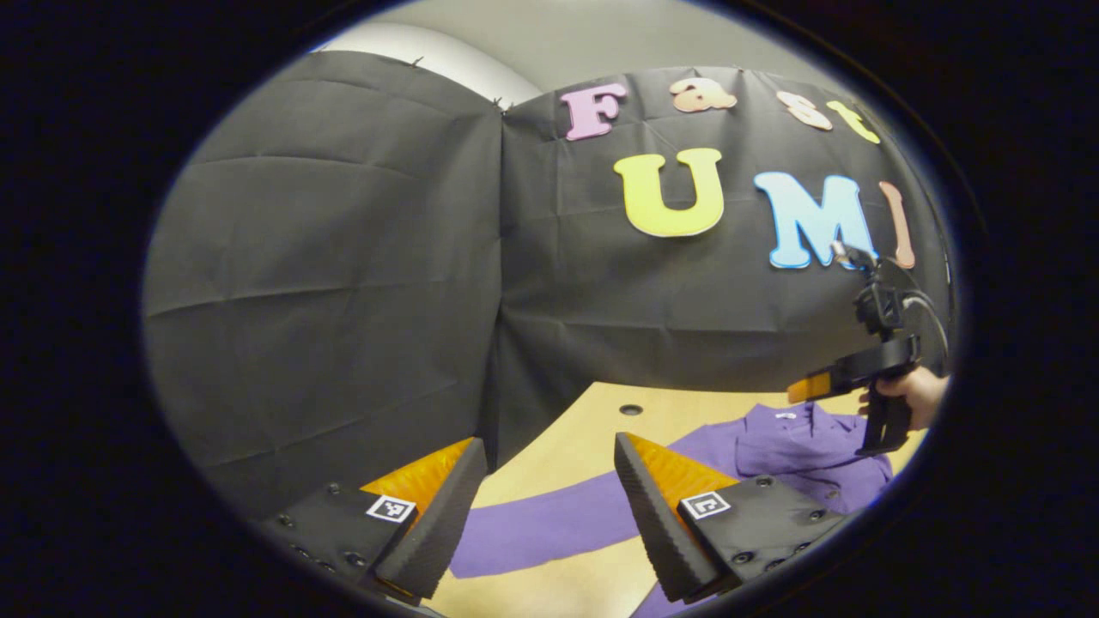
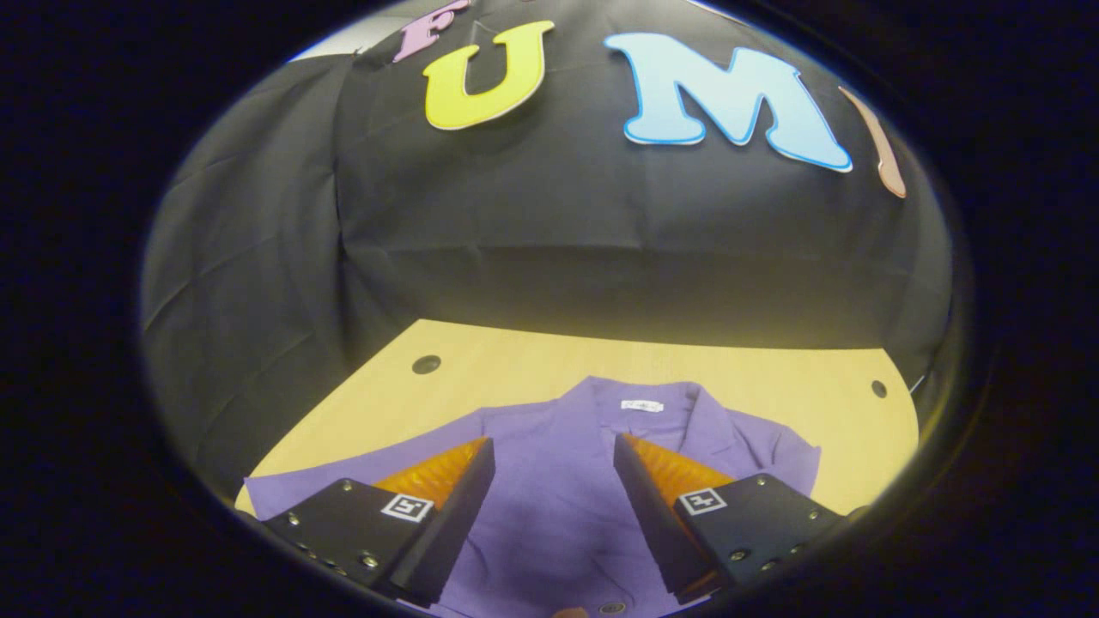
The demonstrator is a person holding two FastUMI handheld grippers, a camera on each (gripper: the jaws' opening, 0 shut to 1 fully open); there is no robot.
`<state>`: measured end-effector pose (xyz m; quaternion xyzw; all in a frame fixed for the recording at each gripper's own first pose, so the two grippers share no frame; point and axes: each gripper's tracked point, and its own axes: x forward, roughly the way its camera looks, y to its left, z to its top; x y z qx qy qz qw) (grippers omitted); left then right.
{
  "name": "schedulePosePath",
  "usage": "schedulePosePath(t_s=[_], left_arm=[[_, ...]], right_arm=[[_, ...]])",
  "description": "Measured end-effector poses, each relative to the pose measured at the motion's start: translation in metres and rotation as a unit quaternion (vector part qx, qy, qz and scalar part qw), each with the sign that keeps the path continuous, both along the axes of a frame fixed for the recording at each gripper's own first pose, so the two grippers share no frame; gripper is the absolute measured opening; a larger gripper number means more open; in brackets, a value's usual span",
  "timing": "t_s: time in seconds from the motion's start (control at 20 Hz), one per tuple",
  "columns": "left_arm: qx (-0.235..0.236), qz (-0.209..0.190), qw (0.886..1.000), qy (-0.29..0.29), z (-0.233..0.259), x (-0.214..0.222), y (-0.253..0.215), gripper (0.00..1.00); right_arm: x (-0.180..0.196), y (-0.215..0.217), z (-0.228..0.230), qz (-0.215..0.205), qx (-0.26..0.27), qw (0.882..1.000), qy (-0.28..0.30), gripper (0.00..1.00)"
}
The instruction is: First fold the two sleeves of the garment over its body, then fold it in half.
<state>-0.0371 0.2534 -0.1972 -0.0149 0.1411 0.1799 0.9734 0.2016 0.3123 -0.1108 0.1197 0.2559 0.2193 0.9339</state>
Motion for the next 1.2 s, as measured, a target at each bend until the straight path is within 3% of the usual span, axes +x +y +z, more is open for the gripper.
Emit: schedulePosePath(t_s=[0.35, 0.4, 0.45, 0.65, 0.85, 1.2], left_arm=[[-0.035, 0.061, 0.996, 0.057, -0.080, -0.017, 0.052, 0.96], [-0.037, 0.070, 0.995, 0.066, -0.090, -0.018, 0.058, 0.95], [-0.039, 0.081, 0.993, 0.076, -0.099, -0.021, 0.065, 0.95], [-0.066, 0.121, 0.983, 0.117, -0.141, -0.027, 0.087, 0.95], [-0.086, 0.152, 0.970, 0.169, -0.182, -0.034, 0.101, 0.96], [-0.109, 0.175, 0.957, 0.205, -0.215, -0.037, 0.111, 0.96]], right_arm=[[-0.037, -0.042, 0.052, -0.018, -0.002, 0.998, -0.058, 0.88], [-0.041, -0.049, 0.058, -0.022, -0.002, 0.998, -0.064, 0.92], [-0.045, -0.057, 0.063, -0.026, -0.003, 0.997, -0.071, 0.88], [-0.058, -0.091, 0.081, -0.047, 0.002, 0.995, -0.091, 0.88], [-0.073, -0.119, 0.079, -0.063, 0.005, 0.994, -0.084, 0.88], [-0.098, -0.131, 0.057, -0.053, -0.004, 0.997, -0.057, 0.88]])
